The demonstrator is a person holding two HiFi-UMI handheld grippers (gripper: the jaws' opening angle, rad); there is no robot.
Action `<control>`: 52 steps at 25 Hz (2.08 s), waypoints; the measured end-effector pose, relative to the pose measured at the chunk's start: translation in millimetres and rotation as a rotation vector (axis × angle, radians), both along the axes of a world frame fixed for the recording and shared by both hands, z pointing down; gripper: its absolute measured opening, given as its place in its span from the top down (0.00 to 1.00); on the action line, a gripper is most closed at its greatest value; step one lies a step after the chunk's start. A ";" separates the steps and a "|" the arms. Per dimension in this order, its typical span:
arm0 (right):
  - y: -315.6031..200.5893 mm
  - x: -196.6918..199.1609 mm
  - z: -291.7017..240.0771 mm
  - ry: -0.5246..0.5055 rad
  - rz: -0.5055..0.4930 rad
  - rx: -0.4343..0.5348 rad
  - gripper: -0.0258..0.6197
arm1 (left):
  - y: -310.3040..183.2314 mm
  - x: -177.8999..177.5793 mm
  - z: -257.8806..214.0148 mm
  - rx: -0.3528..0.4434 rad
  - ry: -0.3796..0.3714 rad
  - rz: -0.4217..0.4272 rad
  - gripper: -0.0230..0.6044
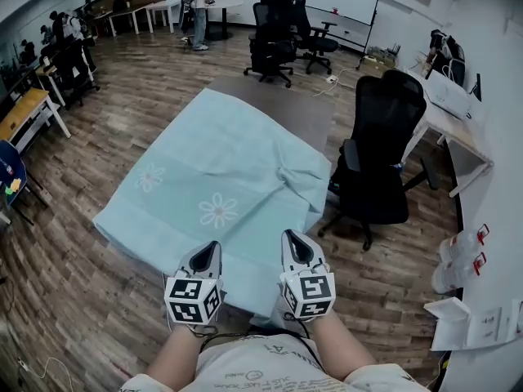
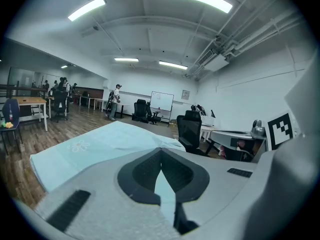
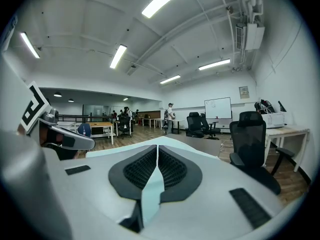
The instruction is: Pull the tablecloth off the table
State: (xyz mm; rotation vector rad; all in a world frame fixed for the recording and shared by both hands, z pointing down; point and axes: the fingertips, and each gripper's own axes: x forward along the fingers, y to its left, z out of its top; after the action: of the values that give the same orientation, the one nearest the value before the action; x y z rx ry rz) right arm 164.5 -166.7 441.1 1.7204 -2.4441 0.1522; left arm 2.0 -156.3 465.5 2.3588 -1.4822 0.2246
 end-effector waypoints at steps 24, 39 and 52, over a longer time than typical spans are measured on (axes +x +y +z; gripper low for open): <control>-153.0 5.9 80.3 0.077 0.001 -0.158 0.93 | -114.4 -105.9 89.5 -0.196 -0.145 -0.179 0.94; -273.1 20.5 148.5 0.324 0.032 -0.296 0.73 | -188.3 -206.4 182.4 -0.377 -0.182 -0.250 0.65; -338.3 65.4 212.9 0.518 0.127 -0.428 0.70 | -212.3 -262.3 249.0 -0.505 -0.207 -0.323 0.61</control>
State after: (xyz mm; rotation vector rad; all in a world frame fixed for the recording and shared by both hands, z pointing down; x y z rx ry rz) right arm 229.9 -505.0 654.1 1.4917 -1.7812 0.1970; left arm -260.2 -368.6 714.5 1.7162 -1.6377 0.6866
